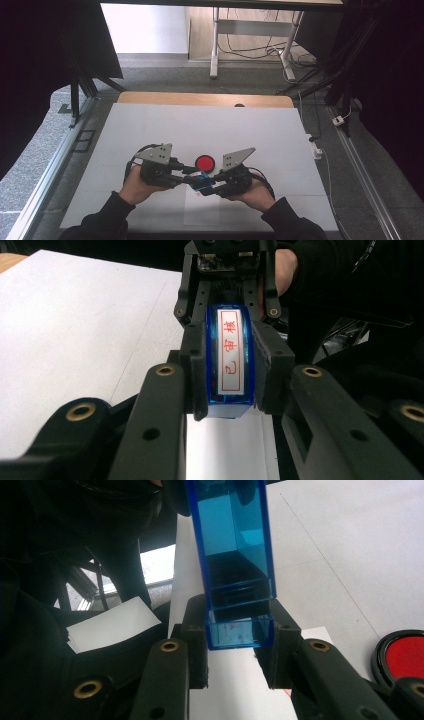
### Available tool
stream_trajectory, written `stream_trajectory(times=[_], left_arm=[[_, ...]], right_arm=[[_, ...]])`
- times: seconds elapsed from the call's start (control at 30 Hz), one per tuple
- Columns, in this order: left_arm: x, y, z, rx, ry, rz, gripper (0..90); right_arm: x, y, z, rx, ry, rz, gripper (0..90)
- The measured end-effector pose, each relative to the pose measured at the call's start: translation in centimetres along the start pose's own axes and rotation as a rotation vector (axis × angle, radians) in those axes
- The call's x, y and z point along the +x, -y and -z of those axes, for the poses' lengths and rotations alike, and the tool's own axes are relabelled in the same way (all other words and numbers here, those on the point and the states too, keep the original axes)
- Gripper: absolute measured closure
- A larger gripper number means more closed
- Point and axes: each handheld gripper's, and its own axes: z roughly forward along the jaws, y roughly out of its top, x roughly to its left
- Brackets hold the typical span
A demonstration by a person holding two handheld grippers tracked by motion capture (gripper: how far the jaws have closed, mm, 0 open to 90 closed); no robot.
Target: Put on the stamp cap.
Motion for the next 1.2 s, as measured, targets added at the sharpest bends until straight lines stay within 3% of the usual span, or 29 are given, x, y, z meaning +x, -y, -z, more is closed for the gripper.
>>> stream_trajectory(times=[0.43,0.8,1.03,1.2], left_arm=[[-0.09,0.12,-0.25,0.009,0.024,-0.028,70.4],[0.21,0.41,-0.2,-0.031,0.056,-0.003,70.5],[0.36,0.63,-0.13,-0.072,0.072,0.016,70.5],[0.32,0.69,-0.15,-0.071,0.07,0.013,70.5]], right_arm=[[0.14,-0.07,-0.08,0.002,-0.03,0.01,68.8],[0.19,-0.19,0.1,-0.008,-0.038,0.033,68.9],[0.31,-0.22,0.33,-0.042,-0.044,0.062,69.1],[0.37,-0.27,0.36,-0.041,-0.042,0.065,69.1]])
